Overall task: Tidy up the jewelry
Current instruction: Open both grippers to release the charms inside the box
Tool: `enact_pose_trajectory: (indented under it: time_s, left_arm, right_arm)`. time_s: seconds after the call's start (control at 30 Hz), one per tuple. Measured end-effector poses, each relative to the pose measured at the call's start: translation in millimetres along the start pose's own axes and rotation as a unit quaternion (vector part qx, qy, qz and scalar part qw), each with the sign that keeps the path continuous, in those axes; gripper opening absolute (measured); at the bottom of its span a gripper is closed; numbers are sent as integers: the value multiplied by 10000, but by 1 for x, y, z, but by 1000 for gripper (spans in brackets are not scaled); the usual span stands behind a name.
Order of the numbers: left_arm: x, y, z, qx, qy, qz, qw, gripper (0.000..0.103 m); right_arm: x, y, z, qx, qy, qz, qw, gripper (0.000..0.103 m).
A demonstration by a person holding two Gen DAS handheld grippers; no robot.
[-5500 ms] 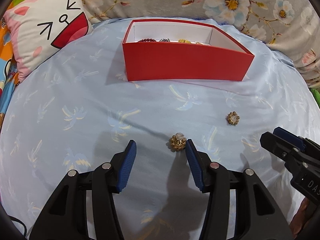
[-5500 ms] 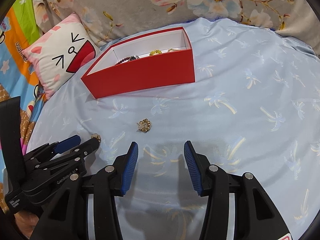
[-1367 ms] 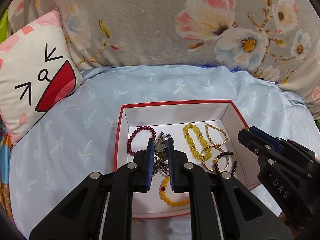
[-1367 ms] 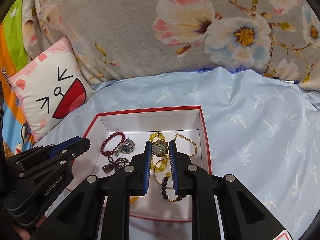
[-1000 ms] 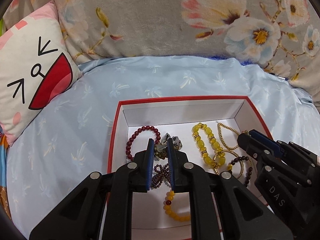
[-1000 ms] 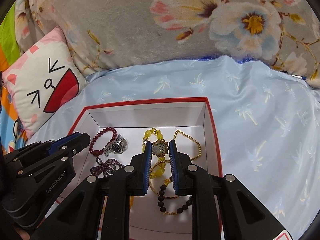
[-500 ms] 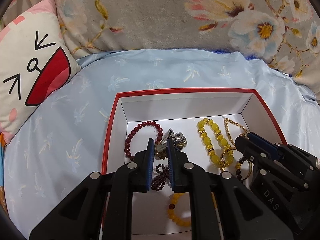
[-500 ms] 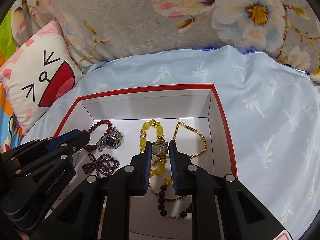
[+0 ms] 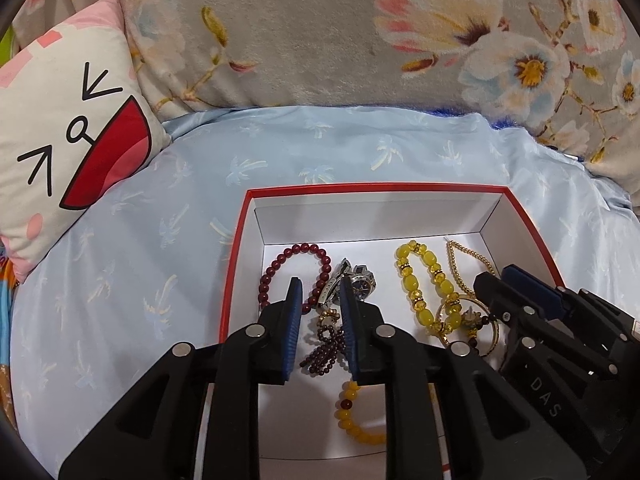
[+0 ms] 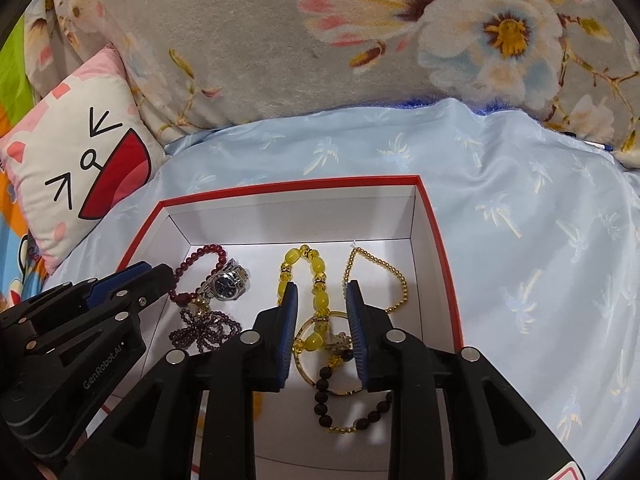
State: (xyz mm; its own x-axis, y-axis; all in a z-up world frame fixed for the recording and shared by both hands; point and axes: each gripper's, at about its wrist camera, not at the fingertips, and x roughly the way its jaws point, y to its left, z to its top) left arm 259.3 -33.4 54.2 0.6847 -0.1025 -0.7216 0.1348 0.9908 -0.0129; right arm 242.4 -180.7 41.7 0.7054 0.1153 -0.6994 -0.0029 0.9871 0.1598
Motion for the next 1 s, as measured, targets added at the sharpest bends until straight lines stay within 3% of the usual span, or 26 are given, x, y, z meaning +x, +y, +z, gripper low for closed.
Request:
enact_pose_trajectory:
  time_s: [0.6, 0.63, 0.7, 0.77, 1.0]
  left_arm:
    - [-54, -5, -33, -34, -167, -65, 9998, 19]
    - [-57, -6, -35, -28, -161, -66, 9998, 19]
    - [-61, -7, -39, -13, -180, -54, 9998, 33]
    - [-66, -10, -43, 8, -230, 0, 9997, 38]
    - [-78, -13, -54, 24, -231, 30, 9997, 38]
  right_arm:
    - [-58, 11, -36, -16, -204, -166, 9997, 31]
    - [-60, 12, -37, -20, -208, -178, 9996, 32]
    - [-65, 13, -40, -3, -225, -198, 9996, 40]
    - [-71, 13, -43, -2, -272, -238, 9993, 46]
    - [-86, 14, -53, -34, -306, -359, 9989, 50]
